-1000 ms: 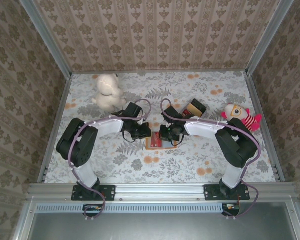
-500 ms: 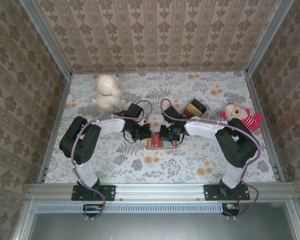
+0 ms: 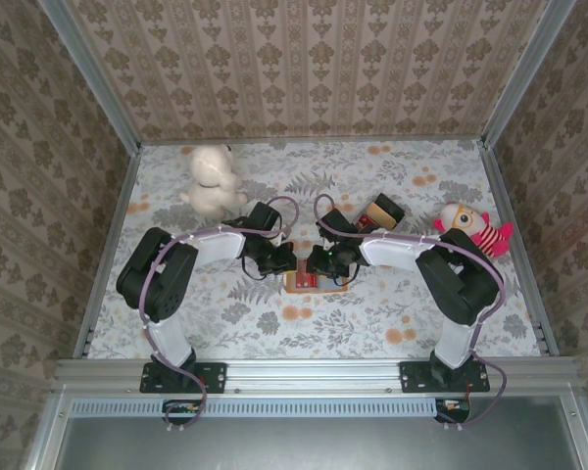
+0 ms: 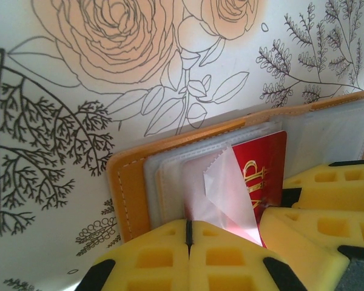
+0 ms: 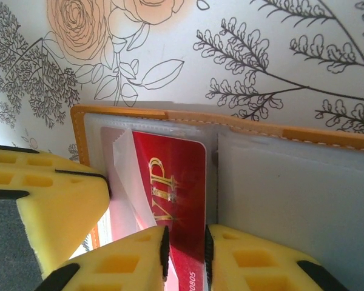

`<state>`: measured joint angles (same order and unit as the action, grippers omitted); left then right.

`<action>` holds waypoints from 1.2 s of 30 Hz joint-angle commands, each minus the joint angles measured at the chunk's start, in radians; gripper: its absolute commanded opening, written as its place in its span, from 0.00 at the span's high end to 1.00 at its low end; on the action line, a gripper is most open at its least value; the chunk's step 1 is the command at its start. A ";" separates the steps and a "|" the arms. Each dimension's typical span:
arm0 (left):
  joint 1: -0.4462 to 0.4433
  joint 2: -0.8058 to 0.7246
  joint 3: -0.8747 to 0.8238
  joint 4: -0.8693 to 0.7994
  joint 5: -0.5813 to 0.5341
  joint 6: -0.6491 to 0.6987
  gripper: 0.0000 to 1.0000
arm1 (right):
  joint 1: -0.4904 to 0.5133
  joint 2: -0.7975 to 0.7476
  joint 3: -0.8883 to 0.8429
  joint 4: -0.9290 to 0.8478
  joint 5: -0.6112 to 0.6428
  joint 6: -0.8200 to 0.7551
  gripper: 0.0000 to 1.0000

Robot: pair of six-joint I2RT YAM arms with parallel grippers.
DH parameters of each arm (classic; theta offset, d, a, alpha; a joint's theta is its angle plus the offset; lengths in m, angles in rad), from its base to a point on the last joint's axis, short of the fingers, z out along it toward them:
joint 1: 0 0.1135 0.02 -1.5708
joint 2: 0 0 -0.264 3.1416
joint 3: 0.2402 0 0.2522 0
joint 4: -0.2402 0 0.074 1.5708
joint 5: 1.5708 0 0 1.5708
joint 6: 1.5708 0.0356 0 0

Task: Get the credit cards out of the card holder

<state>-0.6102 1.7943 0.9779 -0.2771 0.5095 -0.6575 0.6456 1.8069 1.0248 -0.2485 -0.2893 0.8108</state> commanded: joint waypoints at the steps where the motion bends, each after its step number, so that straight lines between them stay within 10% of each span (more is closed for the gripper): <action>1: -0.008 0.033 -0.007 -0.079 -0.053 0.028 1.00 | -0.004 0.027 0.003 -0.003 -0.018 0.007 0.81; 24: 0.001 -0.003 0.006 -0.083 -0.044 0.039 0.99 | -0.071 -0.216 -0.146 0.040 0.022 -0.036 1.00; 36: 0.068 -0.169 -0.027 0.039 0.126 -0.004 0.59 | -0.192 -0.347 -0.302 0.326 -0.197 0.029 1.00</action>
<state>-0.5610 1.6897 0.9730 -0.2825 0.5671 -0.6422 0.4744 1.4948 0.7528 -0.0387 -0.3908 0.8051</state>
